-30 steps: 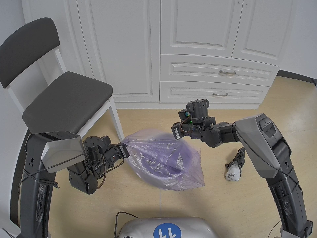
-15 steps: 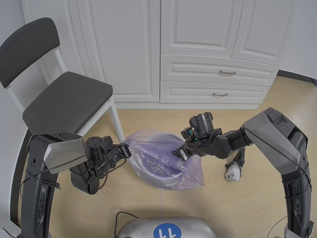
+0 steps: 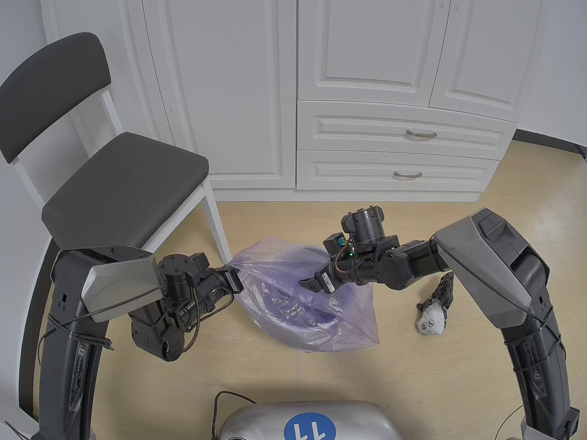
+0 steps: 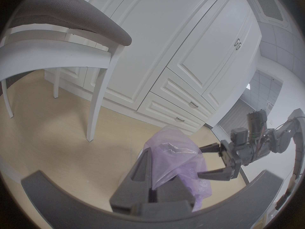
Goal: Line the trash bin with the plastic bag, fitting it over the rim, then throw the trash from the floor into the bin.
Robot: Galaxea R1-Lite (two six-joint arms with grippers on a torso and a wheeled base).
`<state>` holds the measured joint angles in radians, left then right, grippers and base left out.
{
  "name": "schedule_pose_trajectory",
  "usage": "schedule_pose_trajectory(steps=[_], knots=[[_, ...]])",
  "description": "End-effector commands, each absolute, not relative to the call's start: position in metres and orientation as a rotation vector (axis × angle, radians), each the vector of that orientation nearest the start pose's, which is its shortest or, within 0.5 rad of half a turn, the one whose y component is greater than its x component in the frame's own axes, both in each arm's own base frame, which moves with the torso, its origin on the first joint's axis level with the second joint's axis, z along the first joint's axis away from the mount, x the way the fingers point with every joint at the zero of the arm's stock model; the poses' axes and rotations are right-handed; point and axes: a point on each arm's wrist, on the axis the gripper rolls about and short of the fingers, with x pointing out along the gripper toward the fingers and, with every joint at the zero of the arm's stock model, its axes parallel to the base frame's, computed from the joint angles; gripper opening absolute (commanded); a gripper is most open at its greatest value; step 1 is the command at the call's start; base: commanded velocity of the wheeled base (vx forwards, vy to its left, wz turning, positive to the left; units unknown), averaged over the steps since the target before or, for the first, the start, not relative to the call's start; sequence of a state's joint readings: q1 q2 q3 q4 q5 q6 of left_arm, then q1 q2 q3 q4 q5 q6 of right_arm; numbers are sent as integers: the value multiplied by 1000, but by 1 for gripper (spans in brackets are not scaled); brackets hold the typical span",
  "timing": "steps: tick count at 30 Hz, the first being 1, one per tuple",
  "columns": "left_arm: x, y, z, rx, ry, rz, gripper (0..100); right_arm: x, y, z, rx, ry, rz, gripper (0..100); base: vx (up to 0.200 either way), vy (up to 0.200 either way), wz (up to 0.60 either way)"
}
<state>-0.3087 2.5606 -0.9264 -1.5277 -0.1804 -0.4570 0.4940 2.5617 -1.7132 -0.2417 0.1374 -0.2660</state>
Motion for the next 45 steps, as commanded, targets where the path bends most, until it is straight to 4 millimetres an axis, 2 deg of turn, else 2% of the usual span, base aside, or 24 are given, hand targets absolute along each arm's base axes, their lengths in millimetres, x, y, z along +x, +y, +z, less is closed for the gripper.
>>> schedule_pose_trajectory(steps=[1, 4, 5, 16, 25, 26, 31, 35, 38, 40, 45], knots=[[395, -130, -27, -439, 224, -454, 0, 456, 240, -5, -267, 623, 765, 100, 0, 0, 0], [395, -130, -27, -436, 223, -453, 0, 458, 242, -5, -177, 641, 820, 100, 0, 0, 0], [395, -129, -27, -434, 222, -451, 0, 460, 242, -6, -168, 642, 823, 0, 0, 0, 0], [396, -128, -30, -436, 226, -447, 0, 466, 233, 1, -149, 627, 810, 0, 0, 0, 0], [386, -122, -34, -435, 279, -466, 0, 480, 226, 27, -95, 552, 773, 0, 0, 0, 0], [385, -121, -35, -434, 288, -478, 100, 481, 226, 28, -95, 547, 773, 0, 0, 0, 0], [373, -114, -29, -433, 329, -540, 100, 484, 227, 29, -95, 528, 766, 0, 0, 0, 0], [367, -103, -19, -422, 335, -566, 100, 489, 228, 37, -76, 496, 751, 0, 0, 0, 0], [367, -98, -12, -398, 318, -561, 100, 491, 228, 32, -34, 509, 693, 0, 0, 0, 0], [366, -95, -10, -384, 312, -559, 100, 493, 229, 32, -19, 482, 678, 0, 0, 0, 0], [362, -87, -6, -340, 298, -550, 100, 500, 230, 20, -11, 406, 605, 0, 0, 0, 0]])
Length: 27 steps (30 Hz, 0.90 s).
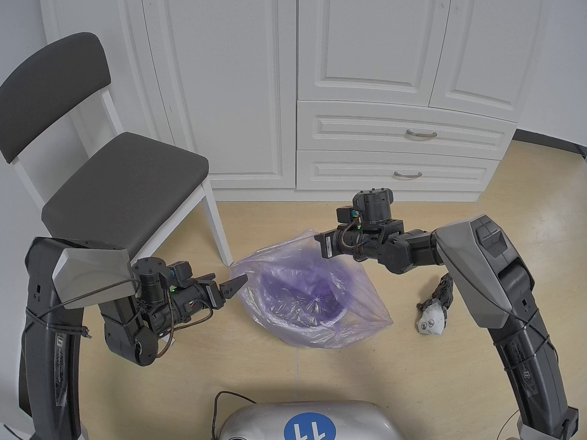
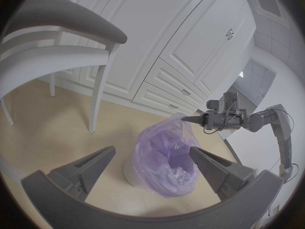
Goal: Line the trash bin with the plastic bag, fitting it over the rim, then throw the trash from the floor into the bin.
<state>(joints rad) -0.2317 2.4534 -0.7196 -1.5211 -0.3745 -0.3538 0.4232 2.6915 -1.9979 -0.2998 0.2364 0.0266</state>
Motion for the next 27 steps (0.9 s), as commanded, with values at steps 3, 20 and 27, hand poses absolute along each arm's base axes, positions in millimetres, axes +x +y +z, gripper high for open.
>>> schedule_pose_trajectory(steps=[3, 20, 27], knots=[[362, -85, -3, -334, 289, -545, 100, 505, 230, 15, 7, 314, 526, 0, 0, 0, 0], [361, -99, -6, -327, 289, -582, 100, 496, 261, 29, 33, 44, 436, 100, 0, 0, 0], [366, -108, -16, -327, 297, -594, 100, 455, 259, 63, -32, 236, 477, 100, 0, 0, 0]])
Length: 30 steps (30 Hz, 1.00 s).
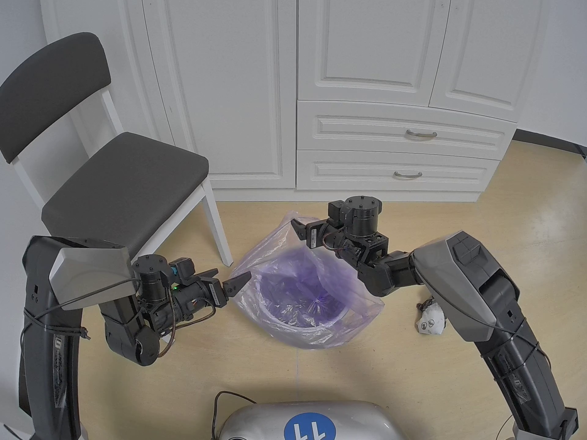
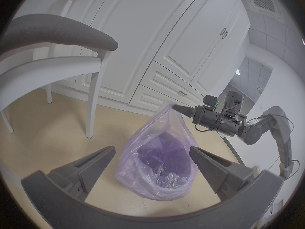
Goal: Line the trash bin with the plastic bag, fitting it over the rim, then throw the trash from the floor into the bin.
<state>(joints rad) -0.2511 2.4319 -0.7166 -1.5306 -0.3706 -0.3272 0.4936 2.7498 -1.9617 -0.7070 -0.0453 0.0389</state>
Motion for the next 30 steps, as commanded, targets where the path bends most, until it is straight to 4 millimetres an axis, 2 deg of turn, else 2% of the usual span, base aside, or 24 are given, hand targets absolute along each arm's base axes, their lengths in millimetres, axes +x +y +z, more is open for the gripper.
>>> schedule_pose_trajectory(steps=[1, 2, 3, 6, 12, 14, 18, 22, 25, 27, 30], knots=[[367, -110, -17, -328, 298, -597, 100, 442, 253, 76, -49, 301, 463, 100, 0, 0, 0], [367, -110, -17, -328, 298, -597, 100, 442, 253, 76, -49, 301, 463, 100, 0, 0, 0], [369, -112, -17, -330, 292, -601, 100, 432, 245, 85, -58, 349, 437, 100, 0, 0, 0], [369, -117, -19, -332, 292, -604, 100, 423, 232, 99, -41, 374, 314, 100, 0, 0, 0], [373, -124, -19, -328, 278, -584, 100, 424, 224, 106, 102, 389, 244, 100, 0, 0, 0], [372, -126, -21, -328, 291, -586, 100, 418, 215, 97, 83, 472, 219, 100, 0, 0, 0], [381, -126, -22, -328, 326, -567, 100, 393, 195, 78, -12, 664, 197, 100, 0, 0, 0], [398, -120, -21, -331, 356, -541, 100, 383, 185, 55, -13, 722, 192, 100, 0, 0, 0], [412, -118, -23, -334, 364, -527, 100, 383, 180, 42, 10, 710, 190, 100, 0, 0, 0], [425, -116, -24, -335, 383, -513, 100, 388, 181, 26, 61, 672, 183, 100, 0, 0, 0], [432, -116, -25, -337, 402, -502, 100, 396, 181, 13, 112, 642, 169, 100, 0, 0, 0]])
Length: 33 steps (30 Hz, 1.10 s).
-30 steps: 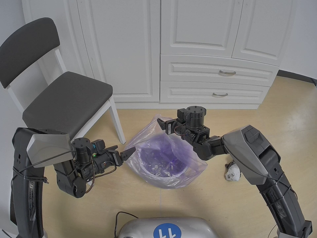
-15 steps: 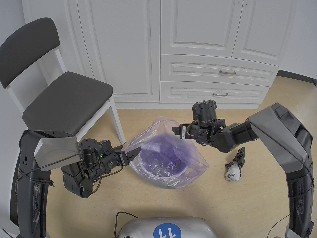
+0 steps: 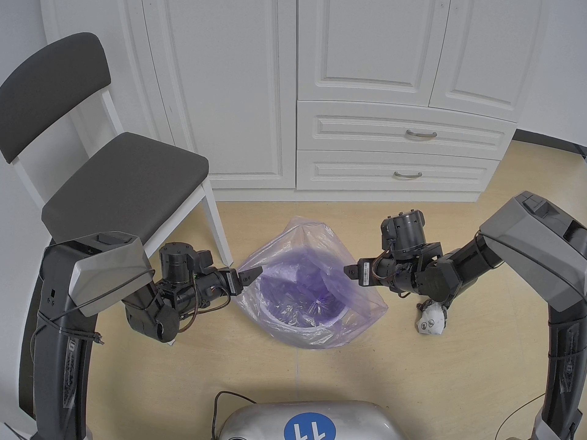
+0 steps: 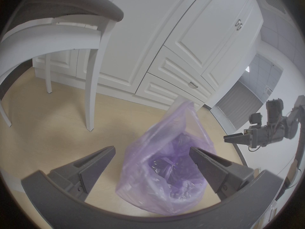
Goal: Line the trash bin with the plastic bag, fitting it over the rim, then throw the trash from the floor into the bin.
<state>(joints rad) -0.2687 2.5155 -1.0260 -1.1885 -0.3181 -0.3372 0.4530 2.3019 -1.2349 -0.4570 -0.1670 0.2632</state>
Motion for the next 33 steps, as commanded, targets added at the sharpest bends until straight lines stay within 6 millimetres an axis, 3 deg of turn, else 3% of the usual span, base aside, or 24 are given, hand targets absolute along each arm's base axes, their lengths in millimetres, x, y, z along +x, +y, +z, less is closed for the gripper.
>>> schedule_pose_trajectory(steps=[1, 6, 12, 23, 33], knots=[[435, -116, -25, -337, 411, -499, 100, 399, 181, 4, 124, 637, 166, 100, 0, 0, 0], [441, -118, -25, -337, 404, -494, 100, 403, 182, -15, 183, 652, 152, 100, 0, 0, 0], [450, -129, -32, -327, 415, -448, 100, 427, 173, -26, 234, 610, 128, 100, 0, 0, 0], [466, -138, -34, -362, 386, -362, 100, 461, 147, -31, 325, 547, 51, 100, 0, 0, 0], [480, -144, -39, -377, 332, -299, 100, 475, 151, -29, 443, 487, 40, 100, 0, 0, 0]])
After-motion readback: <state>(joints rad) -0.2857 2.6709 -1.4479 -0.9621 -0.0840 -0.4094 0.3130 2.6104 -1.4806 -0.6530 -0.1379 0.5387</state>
